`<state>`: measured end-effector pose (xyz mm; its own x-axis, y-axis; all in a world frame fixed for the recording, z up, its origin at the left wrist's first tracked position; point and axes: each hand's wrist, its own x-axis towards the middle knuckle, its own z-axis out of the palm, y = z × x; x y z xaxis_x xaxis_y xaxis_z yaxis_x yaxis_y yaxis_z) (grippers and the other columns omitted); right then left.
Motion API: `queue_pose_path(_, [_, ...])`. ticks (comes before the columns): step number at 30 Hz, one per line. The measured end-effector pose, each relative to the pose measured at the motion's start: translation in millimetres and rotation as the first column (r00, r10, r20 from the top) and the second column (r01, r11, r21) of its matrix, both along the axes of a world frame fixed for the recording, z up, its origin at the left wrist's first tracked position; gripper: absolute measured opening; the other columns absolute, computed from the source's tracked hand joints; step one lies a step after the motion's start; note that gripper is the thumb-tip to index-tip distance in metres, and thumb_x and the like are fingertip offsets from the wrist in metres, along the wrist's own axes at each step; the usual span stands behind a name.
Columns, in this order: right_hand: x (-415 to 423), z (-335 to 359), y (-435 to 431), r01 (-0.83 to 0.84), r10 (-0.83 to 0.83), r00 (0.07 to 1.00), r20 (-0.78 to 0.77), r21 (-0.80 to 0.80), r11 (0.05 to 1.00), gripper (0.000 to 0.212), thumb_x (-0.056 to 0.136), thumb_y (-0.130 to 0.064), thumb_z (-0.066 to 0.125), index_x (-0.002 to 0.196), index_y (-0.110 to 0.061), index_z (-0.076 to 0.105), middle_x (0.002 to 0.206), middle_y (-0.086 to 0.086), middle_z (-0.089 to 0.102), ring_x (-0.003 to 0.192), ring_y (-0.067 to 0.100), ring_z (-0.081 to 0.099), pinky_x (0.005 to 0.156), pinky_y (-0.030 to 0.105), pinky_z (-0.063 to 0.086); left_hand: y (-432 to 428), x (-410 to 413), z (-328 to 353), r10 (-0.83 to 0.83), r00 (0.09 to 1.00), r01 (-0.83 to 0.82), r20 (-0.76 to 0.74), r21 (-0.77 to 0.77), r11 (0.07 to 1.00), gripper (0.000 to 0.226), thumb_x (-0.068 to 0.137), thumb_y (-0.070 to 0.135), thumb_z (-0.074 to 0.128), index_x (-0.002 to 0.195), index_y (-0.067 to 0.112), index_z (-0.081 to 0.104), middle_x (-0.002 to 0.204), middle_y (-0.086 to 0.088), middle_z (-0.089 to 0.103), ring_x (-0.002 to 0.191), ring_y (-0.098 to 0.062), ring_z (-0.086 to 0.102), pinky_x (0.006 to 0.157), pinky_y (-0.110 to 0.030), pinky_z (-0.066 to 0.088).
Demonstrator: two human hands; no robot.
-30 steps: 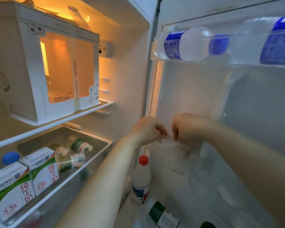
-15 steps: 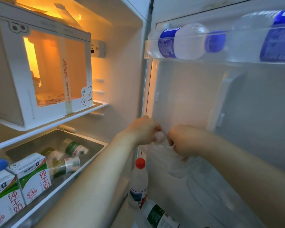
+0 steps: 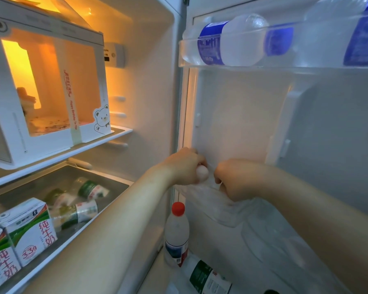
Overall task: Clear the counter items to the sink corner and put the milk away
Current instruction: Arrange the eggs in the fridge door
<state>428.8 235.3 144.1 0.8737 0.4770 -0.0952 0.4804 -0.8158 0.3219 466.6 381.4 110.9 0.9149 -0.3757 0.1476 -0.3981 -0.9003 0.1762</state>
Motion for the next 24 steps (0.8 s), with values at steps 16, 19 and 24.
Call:
queue_pose_path(16, [13,-10,-11,-0.071,0.071,0.997,0.024,0.017,0.997,0.021,0.087,-0.016,0.051,0.105,-0.013,0.061,0.106,0.008,0.063,0.097,0.028,0.061,0.079,0.029,0.05,-2,4,-10,0.016,0.999,-0.005,0.031,-0.322,0.947,0.031,0.071,0.017,0.069,0.1,0.026,0.062,0.101,0.006,0.061,0.093,-0.017,0.056,0.083,-0.034,0.049])
queue_pose_path(19, [15,-9,-14,-0.082,0.08,0.996,0.044,0.055,0.995,0.022,0.088,-0.017,0.049,0.106,-0.014,0.061,0.106,0.007,0.063,0.098,0.027,0.061,0.073,0.026,0.045,-4,2,-9,0.006,0.999,0.011,0.051,-0.329,0.944,0.031,0.076,0.016,0.069,0.106,0.02,0.061,0.1,0.008,0.05,0.095,-0.013,0.048,0.086,-0.029,0.042])
queue_pose_path(24, [16,-9,-18,-0.075,0.062,0.993,0.102,0.13,0.989,0.023,0.087,-0.019,0.048,0.105,-0.016,0.061,0.103,0.005,0.063,0.094,0.026,0.062,0.068,0.026,0.044,-7,-2,-12,0.026,0.999,-0.008,0.039,-0.391,0.921,0.025,0.08,0.024,0.067,0.104,0.022,0.059,0.102,0.009,0.049,0.094,-0.013,0.049,0.086,-0.03,0.043])
